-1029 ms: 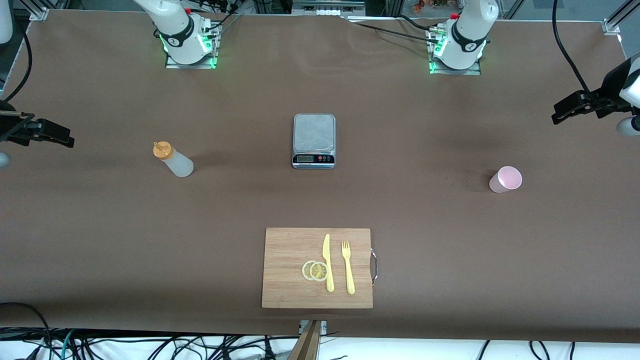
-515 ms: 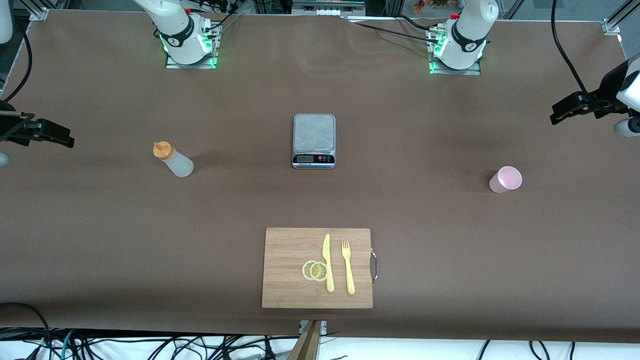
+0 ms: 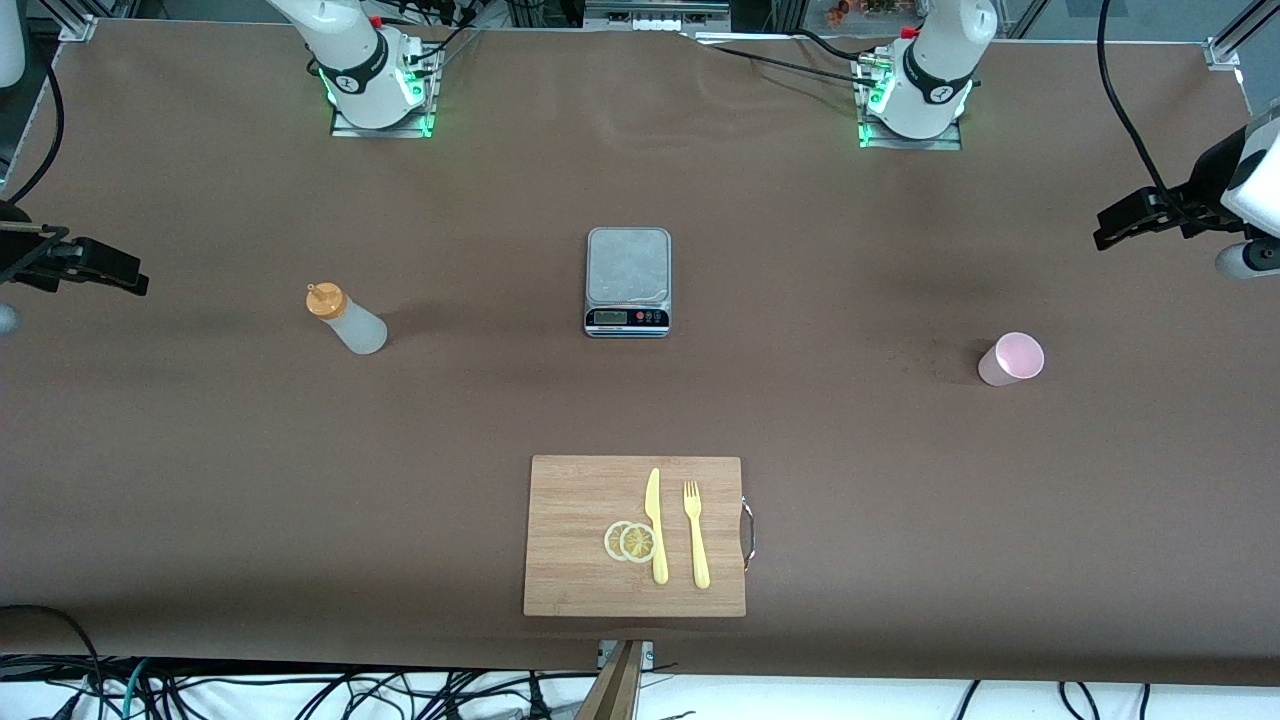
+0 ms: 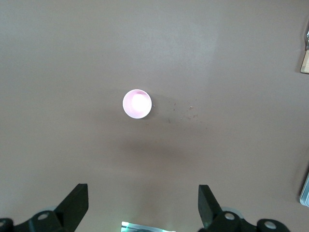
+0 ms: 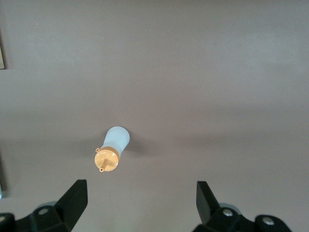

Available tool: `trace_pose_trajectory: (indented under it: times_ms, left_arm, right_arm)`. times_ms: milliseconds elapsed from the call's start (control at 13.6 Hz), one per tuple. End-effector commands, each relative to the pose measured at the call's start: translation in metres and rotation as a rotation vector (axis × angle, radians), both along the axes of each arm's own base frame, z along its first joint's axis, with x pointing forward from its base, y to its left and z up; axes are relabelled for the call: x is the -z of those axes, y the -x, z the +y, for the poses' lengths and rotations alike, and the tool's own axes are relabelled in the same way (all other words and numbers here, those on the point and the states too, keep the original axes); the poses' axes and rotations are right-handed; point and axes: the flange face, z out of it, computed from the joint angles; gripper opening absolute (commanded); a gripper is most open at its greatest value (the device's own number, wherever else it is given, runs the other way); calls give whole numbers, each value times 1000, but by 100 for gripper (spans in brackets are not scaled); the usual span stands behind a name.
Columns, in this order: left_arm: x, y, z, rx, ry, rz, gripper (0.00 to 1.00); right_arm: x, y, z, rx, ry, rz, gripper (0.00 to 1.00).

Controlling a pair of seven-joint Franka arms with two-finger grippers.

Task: Add sauce to pink cup with both arms
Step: 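Lower the left gripper onto the pink cup and grasp it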

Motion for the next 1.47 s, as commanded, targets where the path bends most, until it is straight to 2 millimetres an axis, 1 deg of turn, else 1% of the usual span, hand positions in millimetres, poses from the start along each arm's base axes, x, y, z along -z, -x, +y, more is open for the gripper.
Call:
trace_pose_trajectory:
  times_ms: [0,294,368,515,662,735,809,956,1029,1103,1250,1324,1397]
  left_arm:
    - [5,3,2,-2,-14,-5,100]
    - [9,3,2,-2,-14,-5,100]
    - [16,1,1,1,-14,-8,100]
    - [50,-1,-1,7,-12,-13,100]
    - [78,-5,1,4,-11,-14,100]
    - [93,-8,6,-5,-11,-32,100]
    - [111,-13,18,-21,-12,-44,100]
    - [145,-26,23,-10,-11,-21,100]
    - [158,-29,32,-8,-9,-20,100]
    - [173,-27,41,-3,-4,-24,100]
    - [202,-23,42,2,-2,-52,100]
    - [222,-22,42,3,-1,-43,100]
    - [236,-23,42,3,-1,-37,100]
  right_arm:
    - [-4,-1,-5,8,-8,-5,100]
    - [-4,-1,-9,16,-10,-5,100]
    - [-4,-1,-8,15,-11,-5,100]
    - [-4,-1,-8,14,-11,-5,100]
    - [-4,-1,-8,15,-12,-5,100]
    - [-4,-1,-8,15,-12,-5,100]
    - [-4,-1,-8,14,-11,-5,100]
    - [-4,-1,-9,16,-12,-5,100]
    - [-4,-1,-9,16,-11,-5,100]
    - [-4,0,-10,18,-12,-5,100]
    - [-4,-1,-9,16,-11,-5,100]
    - [-4,-1,-9,16,-11,-5,100]
    - [-4,-1,-9,16,-11,-5,100]
